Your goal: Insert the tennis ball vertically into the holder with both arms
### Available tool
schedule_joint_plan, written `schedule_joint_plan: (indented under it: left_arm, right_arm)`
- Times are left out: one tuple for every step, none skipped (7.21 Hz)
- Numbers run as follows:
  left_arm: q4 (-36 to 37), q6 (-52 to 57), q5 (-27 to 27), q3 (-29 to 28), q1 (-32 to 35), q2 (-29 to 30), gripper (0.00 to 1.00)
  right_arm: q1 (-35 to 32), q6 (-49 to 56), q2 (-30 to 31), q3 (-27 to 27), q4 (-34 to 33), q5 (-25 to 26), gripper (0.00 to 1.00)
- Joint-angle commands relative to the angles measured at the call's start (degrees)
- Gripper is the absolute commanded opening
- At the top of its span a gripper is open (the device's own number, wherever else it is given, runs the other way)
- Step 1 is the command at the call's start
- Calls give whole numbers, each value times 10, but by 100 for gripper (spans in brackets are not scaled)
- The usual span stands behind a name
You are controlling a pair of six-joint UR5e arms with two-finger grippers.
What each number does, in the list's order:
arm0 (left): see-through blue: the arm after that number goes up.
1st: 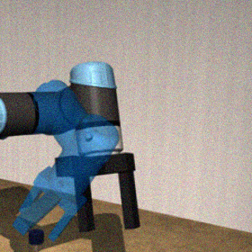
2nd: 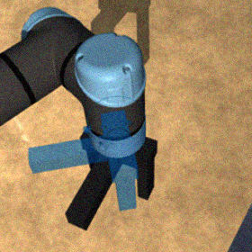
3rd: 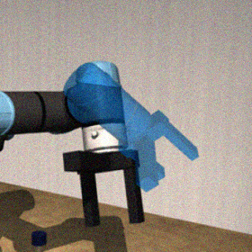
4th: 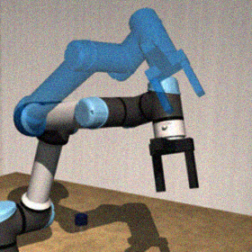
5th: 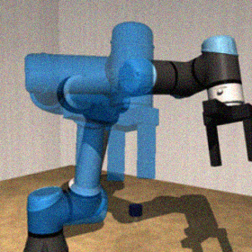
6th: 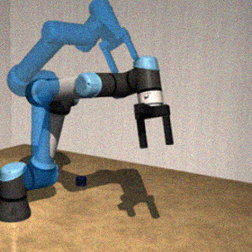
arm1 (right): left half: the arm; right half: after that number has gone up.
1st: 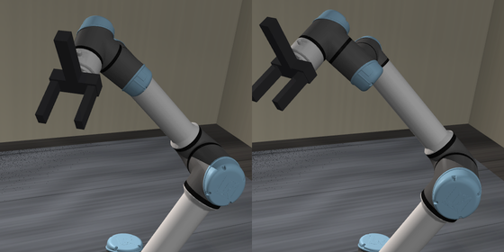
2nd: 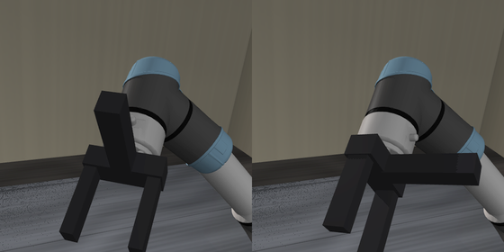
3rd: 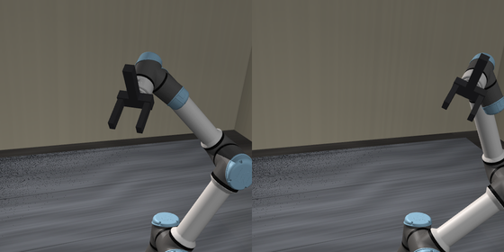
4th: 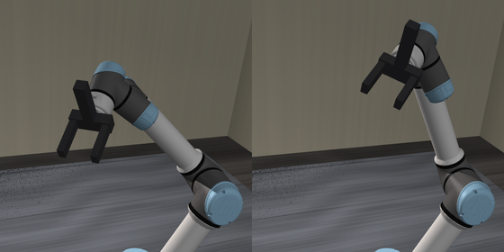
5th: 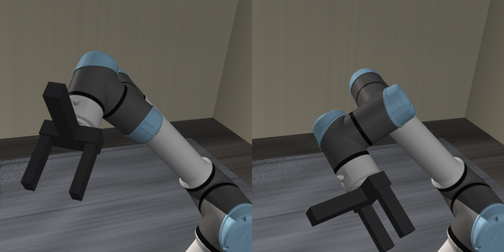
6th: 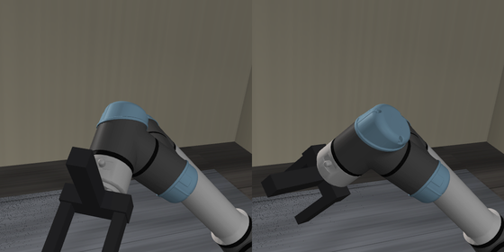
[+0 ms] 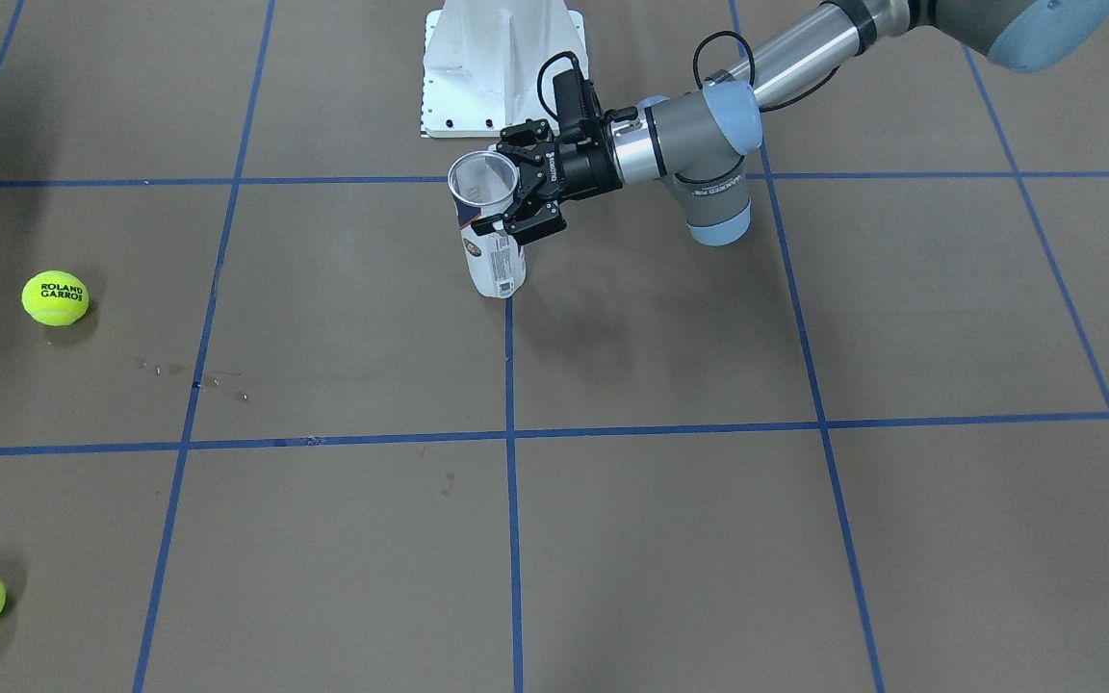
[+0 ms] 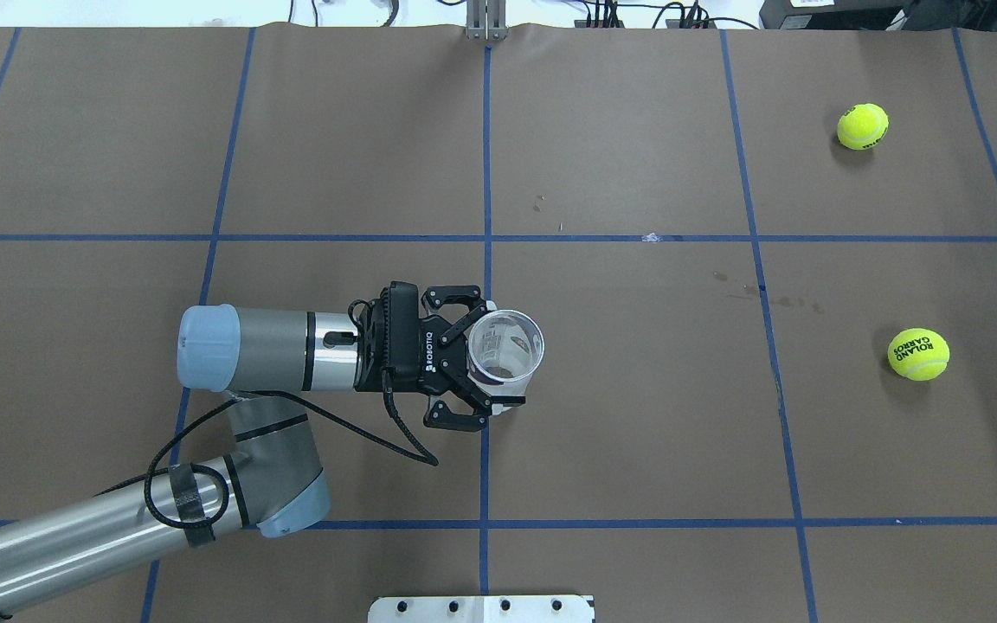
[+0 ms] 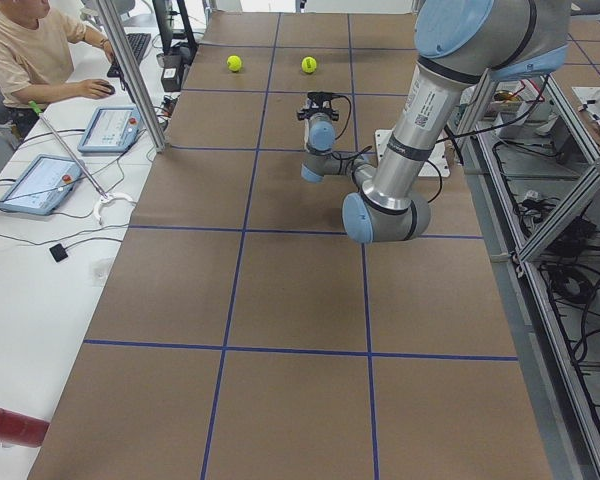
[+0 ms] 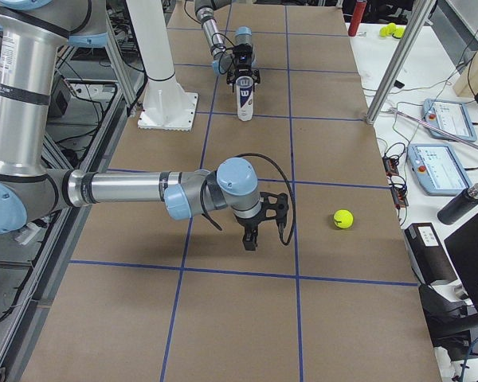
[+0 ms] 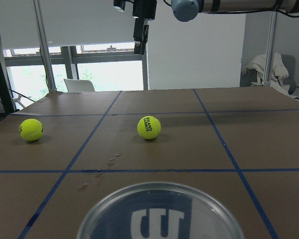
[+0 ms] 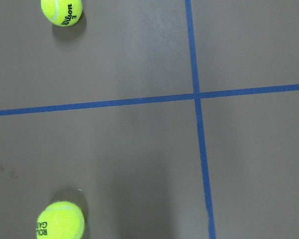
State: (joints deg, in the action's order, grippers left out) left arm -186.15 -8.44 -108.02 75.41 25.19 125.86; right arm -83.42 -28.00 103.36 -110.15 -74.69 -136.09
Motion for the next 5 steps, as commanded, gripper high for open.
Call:
schedule_joint_plan:
  left_arm:
    - [0,1,0,0,2,-1,98]
    - [-1,1,0,0,2,0,98]
    - [-1,1,0,0,2,0,98]
    - [0,1,0,0,2,0,98]
    - [-1,1,0,0,3,0,99]
  right_arm:
    - [109,-171,-1,-34,69,56,99]
    - [180,-265,-3,-33,123,117,99]
    - [229,-287,-3,-29,141,166,100]
    - [260,-281,-3,-17,142,200,100]
    - [286,-273,-3,-3,151,228,100]
